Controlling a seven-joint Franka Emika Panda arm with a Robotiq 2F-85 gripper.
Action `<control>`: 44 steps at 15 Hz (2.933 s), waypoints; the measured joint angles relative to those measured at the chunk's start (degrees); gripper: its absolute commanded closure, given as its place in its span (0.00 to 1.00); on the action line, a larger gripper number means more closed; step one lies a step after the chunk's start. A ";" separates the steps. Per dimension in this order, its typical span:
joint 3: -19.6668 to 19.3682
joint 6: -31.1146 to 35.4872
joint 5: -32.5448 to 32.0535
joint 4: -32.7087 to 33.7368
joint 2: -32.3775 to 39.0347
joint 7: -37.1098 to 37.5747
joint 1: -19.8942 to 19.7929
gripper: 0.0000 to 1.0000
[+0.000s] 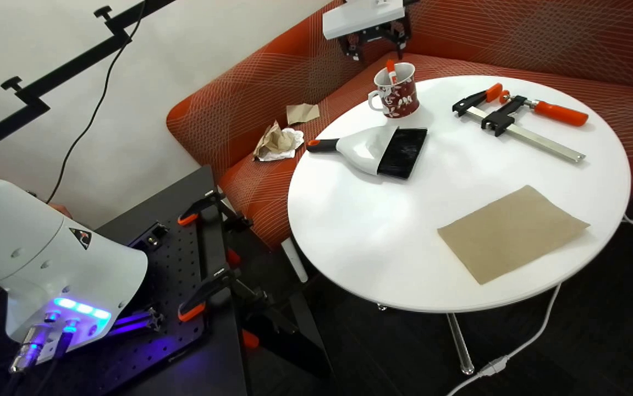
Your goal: Remove the marker from the mug cup and place it on the table
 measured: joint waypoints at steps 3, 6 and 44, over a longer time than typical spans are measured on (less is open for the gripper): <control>0.05 -0.07 0.00 2.23 1.92 -1.22 -0.01 0.55; 0.05 -0.17 0.00 4.19 3.79 -1.84 -0.01 0.56; -0.85 2.17 -0.08 1.98 -6.25 7.12 1.87 0.95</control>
